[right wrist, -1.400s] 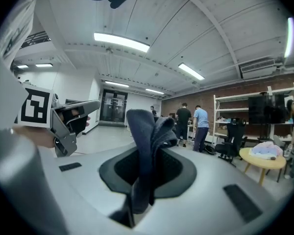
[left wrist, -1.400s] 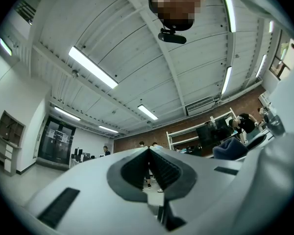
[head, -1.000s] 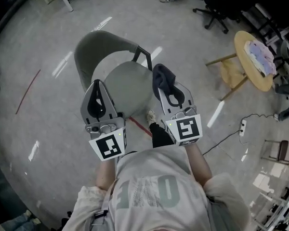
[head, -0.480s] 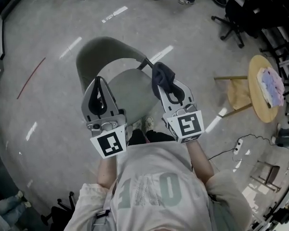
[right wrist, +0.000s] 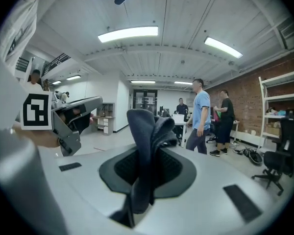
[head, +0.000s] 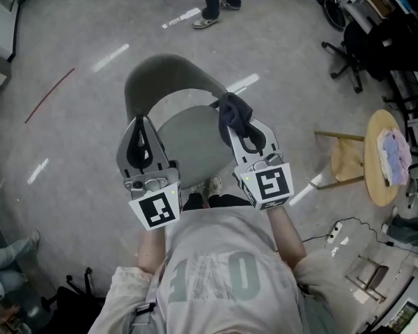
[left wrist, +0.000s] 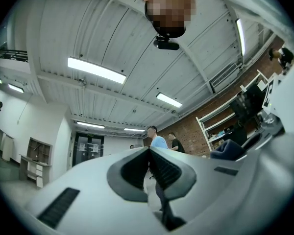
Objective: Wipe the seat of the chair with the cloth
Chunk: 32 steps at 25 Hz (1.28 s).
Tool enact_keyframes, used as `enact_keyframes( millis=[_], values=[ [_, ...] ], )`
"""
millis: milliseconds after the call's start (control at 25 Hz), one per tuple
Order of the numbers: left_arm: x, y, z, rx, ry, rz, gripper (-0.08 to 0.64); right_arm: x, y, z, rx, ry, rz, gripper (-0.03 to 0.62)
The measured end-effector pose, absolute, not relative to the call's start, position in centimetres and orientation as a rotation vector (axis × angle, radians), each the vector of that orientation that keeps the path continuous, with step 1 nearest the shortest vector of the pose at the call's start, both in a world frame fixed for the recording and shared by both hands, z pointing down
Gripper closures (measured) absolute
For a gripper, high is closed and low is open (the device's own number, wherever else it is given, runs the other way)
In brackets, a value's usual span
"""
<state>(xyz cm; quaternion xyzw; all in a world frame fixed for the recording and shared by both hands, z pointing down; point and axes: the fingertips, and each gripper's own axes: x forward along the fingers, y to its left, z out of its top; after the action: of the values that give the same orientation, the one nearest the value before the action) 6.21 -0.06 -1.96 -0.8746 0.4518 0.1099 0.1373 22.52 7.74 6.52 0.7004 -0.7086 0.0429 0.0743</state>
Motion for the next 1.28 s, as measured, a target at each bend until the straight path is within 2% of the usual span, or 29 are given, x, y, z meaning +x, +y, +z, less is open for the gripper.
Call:
enact_keyframes(
  millis=[360, 840, 1280],
  values=[
    [1.4, -5.0, 4.7, -2.492, 1.462, 0.205, 0.545, 16.7, -0.8, 12.2, 1.848, -2.334, 0.278, 0.534],
    [-5.1, -8.1, 24.0, -2.509, 1.712, 0.076, 0.545, 6.0, -8.3, 31.9, 1.446, -2.457, 0.554, 0.534],
    [-5.5, -6.1, 34.0, -2.570, 1.800, -0.026, 0.545, 4.0, -7.0, 44.8, 1.318, -2.359, 0.792, 0.534]
  ],
)
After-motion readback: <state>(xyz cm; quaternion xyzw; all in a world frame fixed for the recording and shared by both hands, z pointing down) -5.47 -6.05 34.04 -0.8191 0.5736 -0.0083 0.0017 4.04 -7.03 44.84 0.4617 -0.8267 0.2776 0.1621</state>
